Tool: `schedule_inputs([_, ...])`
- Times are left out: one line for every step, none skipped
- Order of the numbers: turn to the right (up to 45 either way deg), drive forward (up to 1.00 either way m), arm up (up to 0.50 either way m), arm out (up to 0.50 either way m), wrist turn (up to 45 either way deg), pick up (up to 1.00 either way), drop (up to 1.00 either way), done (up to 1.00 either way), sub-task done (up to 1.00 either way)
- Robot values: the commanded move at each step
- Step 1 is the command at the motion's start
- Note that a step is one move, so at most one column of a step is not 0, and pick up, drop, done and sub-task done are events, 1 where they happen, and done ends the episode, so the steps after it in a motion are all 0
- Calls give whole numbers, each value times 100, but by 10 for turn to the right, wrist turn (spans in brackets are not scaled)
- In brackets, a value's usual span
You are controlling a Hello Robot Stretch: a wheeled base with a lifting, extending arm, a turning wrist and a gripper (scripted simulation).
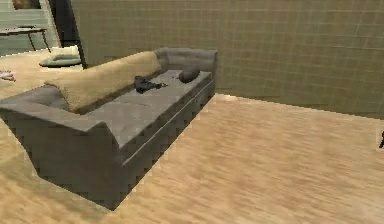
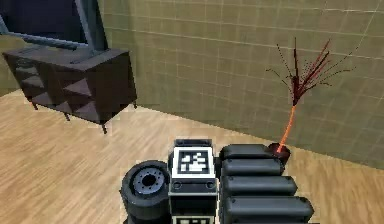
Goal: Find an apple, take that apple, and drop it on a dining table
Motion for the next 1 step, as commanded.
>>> schedule_inputs([-450, 0, 0, 0, 0, 0, 0, 0, 0])
